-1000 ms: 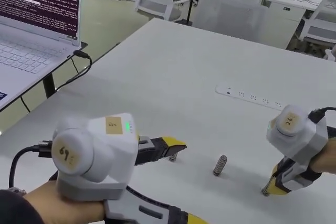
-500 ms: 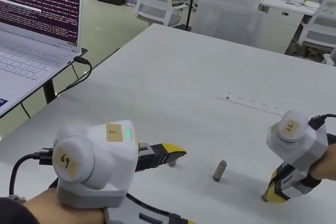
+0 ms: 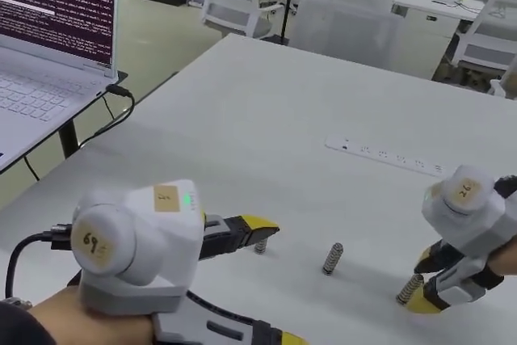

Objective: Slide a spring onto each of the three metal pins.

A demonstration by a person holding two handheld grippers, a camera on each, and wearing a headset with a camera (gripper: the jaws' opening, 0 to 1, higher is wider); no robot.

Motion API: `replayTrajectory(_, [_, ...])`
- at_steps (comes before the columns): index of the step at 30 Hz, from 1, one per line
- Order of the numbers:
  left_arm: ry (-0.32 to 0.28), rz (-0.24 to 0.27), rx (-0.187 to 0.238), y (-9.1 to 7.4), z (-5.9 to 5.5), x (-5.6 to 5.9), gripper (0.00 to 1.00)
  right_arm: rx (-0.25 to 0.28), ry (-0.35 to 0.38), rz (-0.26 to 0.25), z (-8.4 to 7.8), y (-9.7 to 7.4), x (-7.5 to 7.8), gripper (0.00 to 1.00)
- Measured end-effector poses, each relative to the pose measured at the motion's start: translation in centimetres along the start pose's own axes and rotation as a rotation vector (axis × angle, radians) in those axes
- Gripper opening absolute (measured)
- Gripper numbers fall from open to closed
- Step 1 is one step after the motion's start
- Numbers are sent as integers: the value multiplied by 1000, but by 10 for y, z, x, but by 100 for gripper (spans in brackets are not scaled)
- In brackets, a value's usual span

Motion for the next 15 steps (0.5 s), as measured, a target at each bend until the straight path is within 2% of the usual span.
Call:
replayTrajectory(5, [-3,0,1,0,0,-2,80,60,17,-36,3,-10,-2,44])
replayTrajectory(8, [-10,9,5,-2,0,-5,80,117,34,-59,8,-19,-2,49])
replayTrajectory(11, [-14,20,7,-3,1,-8,81,182,46,-92,14,-32,-5,53])
replayTrajectory(13, [-22,26,8,-5,1,-9,81,250,69,-112,20,-40,-8,58])
replayTrajectory(14, [-22,28,8,-5,1,-10,81,262,74,-117,21,-41,-8,59])
replayTrajectory(15, [-26,33,5,-6,0,-11,81,306,88,-127,24,-46,-10,60])
Point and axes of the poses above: the centre of the closed fingertips' face, and the gripper's own axes: y roughly forward along the fingers, x roughly to its right, z roughly out of its top, the point moved 3 cm from there along -y, roughly backward along the fingers, and after that the axes turned 6 degrees about -y, right-handed, at the moved point
